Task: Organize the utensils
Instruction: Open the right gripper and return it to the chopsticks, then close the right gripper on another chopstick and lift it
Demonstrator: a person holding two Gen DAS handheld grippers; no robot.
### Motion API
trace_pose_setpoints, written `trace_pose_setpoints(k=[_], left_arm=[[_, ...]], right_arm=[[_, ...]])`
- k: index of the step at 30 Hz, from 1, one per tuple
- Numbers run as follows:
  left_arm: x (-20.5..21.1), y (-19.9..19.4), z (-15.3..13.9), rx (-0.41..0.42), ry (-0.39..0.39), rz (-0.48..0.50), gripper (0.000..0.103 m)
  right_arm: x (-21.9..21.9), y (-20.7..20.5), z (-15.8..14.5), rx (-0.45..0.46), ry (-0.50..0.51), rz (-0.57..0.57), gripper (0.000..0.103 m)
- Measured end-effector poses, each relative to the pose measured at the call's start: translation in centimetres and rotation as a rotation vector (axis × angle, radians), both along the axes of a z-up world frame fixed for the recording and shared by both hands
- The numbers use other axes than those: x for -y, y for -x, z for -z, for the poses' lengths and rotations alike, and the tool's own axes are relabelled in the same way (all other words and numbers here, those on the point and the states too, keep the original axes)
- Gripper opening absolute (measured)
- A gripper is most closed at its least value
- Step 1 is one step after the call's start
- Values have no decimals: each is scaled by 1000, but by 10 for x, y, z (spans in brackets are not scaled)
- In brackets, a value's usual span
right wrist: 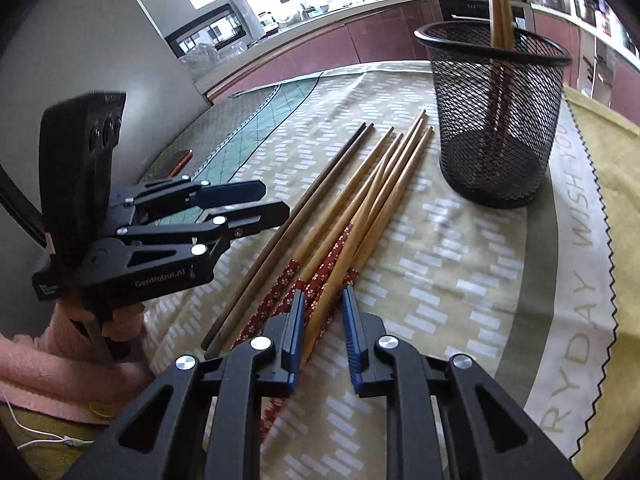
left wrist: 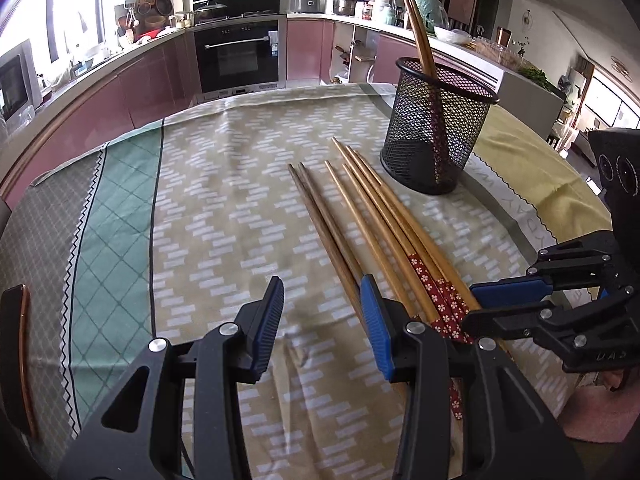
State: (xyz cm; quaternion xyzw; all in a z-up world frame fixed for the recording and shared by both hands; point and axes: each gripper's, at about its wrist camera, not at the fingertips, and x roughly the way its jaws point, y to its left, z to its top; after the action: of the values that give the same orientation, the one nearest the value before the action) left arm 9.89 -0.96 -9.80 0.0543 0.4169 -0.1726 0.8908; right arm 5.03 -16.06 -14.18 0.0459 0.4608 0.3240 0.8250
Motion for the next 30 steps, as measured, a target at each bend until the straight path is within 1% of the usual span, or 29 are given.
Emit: trace_pose_setpoints(k=[4, 12, 15, 17, 19, 26, 29, 30], left_arm=[[0, 0, 3, -12, 8, 6, 39], [-3, -7, 4, -37, 34, 13, 38], [-4, -10, 5, -45, 42, 19, 38], [-3, -11, 5, -44, 30, 20, 38], [-1, -12, 5, -41, 2, 19, 37], [8, -19, 8, -47, -38, 33, 37], [13, -23, 8, -39, -59, 29, 32], [14, -24, 8, -39, -61, 27, 28]], right_arm=[[14, -1, 3, -31, -60, 32, 6], [34, -13, 7, -46, -119, 121, 6], [38, -17, 8, -45, -115, 141, 6], [38, -21, 7, -35, -89, 150, 6], [37, -21, 5, -18, -53, 154, 6], [27, -19, 1, 59, 86, 153, 6], [18, -20, 0, 92, 142, 142, 7], [16, -20, 0, 100, 154, 139, 8]])
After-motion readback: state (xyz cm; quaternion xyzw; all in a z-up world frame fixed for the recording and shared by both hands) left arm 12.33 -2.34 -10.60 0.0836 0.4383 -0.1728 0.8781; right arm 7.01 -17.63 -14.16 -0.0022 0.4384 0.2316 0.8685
